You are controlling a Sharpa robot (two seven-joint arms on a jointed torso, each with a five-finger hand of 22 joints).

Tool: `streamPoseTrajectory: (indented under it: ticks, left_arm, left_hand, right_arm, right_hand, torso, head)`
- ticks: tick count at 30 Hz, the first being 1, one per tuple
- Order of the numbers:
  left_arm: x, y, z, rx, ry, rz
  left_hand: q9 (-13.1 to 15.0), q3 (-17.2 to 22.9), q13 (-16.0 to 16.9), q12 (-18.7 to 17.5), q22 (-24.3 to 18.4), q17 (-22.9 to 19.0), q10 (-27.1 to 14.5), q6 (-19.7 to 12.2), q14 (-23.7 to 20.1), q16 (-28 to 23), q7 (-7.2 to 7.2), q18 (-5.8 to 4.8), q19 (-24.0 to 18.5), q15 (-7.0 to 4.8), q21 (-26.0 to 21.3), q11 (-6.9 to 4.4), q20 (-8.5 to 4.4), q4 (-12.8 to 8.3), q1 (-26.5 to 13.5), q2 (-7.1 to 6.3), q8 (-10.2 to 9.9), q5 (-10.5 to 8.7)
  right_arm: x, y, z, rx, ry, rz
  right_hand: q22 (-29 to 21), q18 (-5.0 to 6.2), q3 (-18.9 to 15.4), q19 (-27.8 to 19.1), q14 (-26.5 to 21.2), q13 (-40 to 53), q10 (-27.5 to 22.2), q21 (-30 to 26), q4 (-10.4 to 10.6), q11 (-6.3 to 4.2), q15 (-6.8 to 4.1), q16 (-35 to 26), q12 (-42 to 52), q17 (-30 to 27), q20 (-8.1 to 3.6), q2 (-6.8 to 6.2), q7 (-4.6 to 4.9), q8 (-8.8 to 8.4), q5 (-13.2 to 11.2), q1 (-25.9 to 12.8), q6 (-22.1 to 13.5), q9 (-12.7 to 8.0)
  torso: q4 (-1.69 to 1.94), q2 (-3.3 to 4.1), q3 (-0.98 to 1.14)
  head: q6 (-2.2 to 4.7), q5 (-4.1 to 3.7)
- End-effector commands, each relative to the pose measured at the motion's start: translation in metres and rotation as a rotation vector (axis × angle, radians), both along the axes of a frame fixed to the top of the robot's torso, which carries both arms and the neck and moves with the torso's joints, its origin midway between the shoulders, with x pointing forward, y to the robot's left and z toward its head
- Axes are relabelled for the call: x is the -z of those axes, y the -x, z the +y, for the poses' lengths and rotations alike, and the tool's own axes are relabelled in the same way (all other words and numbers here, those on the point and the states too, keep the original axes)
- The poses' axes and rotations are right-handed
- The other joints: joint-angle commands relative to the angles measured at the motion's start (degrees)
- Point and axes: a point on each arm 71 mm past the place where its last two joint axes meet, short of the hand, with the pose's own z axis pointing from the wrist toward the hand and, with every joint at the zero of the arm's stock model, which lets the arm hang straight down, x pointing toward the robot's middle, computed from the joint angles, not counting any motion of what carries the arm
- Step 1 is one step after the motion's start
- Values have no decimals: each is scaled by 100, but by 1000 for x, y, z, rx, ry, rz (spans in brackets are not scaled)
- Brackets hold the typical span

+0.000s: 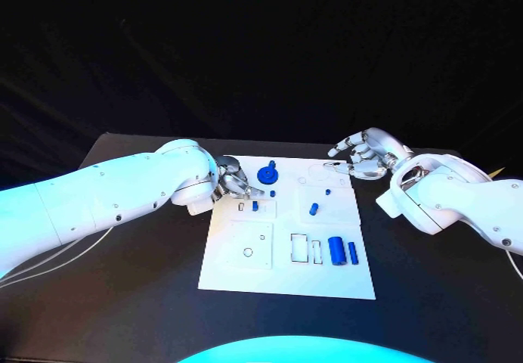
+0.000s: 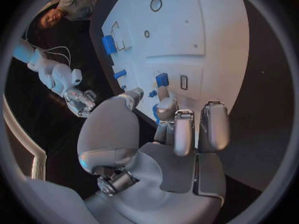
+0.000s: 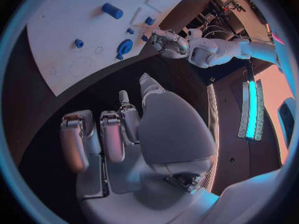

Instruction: Assemble the parts on the task board

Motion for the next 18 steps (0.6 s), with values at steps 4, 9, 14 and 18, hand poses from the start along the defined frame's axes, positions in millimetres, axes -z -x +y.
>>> streamPoseTrajectory:
  ticks: [4,9,14,18]
  left_arm:
    - [-15,-12,17,-33,21,-7]
    - [-23,-24,31,-60,2,-22]
    - [-27,-31,39,-67,-43,-60]
    - [-27,-38,43,-71,-82,-76]
  left_hand:
    - [-248,-141,-576,-508,-370,986,-524,-476,412,-200,264,50,-354,186,-203,217,117,-4,413,190,-521,32]
    - [-290,-155,-593,-514,-387,962,-544,-467,402,-216,284,55,-369,206,-216,238,144,-11,489,221,-579,46]
    - [-313,-175,-608,-523,-412,946,-561,-469,395,-227,300,61,-390,217,-229,252,157,5,489,243,-614,48]
    - [-334,-201,-604,-516,-423,930,-564,-465,388,-237,310,65,-399,228,-236,263,170,12,463,268,-642,52]
  right_arm:
    - [0,0,0,-10,3,-11]
    - [0,0,-1,-9,3,-11]
    - [0,0,-1,-9,4,-11]
    - [0,0,-1,-10,4,-11]
  right_hand:
    - [1506,-39,7,599,530,435,-51,32,23,7,-32,-36,-24,1276,-41,-16,-7,35,15,-59,-42,8]
    - [1506,-39,7,599,530,435,-51,32,23,7,-32,-36,-24,1276,-41,-16,-7,35,15,-59,-42,8]
    - [1506,-39,7,599,530,435,-51,32,23,7,-32,-36,-24,1276,-41,-16,-7,35,15,-59,-42,8]
    - [1506,-39,7,599,530,435,-51,32,23,7,-32,-36,-24,1276,-41,-16,-7,35,15,-59,-42,8]
  torso:
    - [-3,10,2]
    - [-11,21,-1]
    - [-2,27,-13]
    - [15,12,-17]
  head:
    - [36,14]
    - [67,8]
    - [76,0]
    - [63,3]
